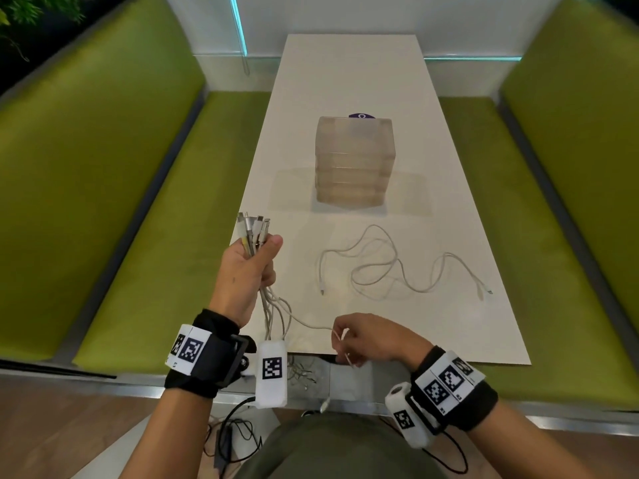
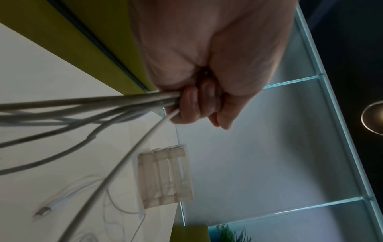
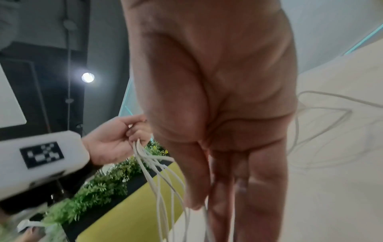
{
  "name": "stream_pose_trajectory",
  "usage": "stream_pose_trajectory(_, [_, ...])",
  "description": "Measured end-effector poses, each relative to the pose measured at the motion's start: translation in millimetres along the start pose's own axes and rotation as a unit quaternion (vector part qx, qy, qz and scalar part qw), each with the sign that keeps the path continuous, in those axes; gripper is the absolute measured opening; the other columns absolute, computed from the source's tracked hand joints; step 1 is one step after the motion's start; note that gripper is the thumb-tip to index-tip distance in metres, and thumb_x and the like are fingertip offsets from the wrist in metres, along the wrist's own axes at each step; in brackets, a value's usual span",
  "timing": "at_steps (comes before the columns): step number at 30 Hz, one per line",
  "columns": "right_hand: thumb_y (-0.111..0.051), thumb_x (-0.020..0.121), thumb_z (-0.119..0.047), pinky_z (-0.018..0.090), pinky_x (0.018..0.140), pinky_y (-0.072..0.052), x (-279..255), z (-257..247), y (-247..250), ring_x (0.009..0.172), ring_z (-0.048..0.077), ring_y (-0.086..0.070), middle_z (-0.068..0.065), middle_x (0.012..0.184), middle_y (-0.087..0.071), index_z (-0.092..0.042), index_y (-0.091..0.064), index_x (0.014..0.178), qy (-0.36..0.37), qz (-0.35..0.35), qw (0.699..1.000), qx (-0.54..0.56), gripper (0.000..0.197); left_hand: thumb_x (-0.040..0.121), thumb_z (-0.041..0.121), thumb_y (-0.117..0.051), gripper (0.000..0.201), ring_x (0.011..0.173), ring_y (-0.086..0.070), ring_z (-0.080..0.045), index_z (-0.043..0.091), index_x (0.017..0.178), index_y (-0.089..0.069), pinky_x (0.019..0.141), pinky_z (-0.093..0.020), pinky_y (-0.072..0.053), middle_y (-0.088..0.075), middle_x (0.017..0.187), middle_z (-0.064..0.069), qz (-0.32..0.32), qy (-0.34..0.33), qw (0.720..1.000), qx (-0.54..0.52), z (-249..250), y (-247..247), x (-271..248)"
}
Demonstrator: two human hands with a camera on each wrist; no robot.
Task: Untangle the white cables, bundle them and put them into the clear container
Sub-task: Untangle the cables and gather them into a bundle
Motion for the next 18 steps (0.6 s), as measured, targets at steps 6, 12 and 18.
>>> stream_pose_trajectory(6, [-0.059,0.089,-0.008,0.028,0.08,-0.048,14,18,15,0.084,0.011,-0.054,-0.003,0.107,-0.061,-0.017,-0.059,0.118,0.012,0.115,0.991,-0.066,0.03,0.097,0.025,-0.052,0.021,0.049,-0.019,-0.013,0.013,0.08,-0.054,0.048,-0.026,-0.021,-0.026,0.05,0.009,-0.005,0.014,1.0,0.023,-8,-8,-5])
stream_pose_trajectory(12, [-0.048,0.093,-0.001,0.028,0.082,-0.045,37,10,52,0.102,0.021,-0.059,0.007,0.112,-0.064,-0.013,-0.065,0.113,0.048,0.276,0.951,-0.133,0.029,0.1,0.026,-0.046,0.024,0.047,-0.023,-0.011,0.013,0.08,-0.049,0.049,-0.022,-0.028,-0.025,0.052,0.009,0.006,0.028,1.0,0.003,-13,-11,-4])
stream_pose_trajectory(18, [-0.039,0.087,0.011,0.039,0.103,-0.038,95,-7,63,0.136,0.029,-0.033,0.007,0.151,-0.034,-0.022,-0.044,0.14,0.06,0.247,0.922,-0.291,0.062,0.101,0.024,-0.043,0.024,0.049,-0.025,-0.009,0.015,0.078,-0.043,0.048,-0.021,-0.027,-0.027,0.056,0.006,-0.012,0.035,0.999,-0.022,-15,-13,-6])
Point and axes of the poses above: each hand's wrist, its own x-axis towards the middle knuckle, its own y-axis out of the back of the hand, z = x × y, the point moved 1 cm from there along x, towards the middle knuckle
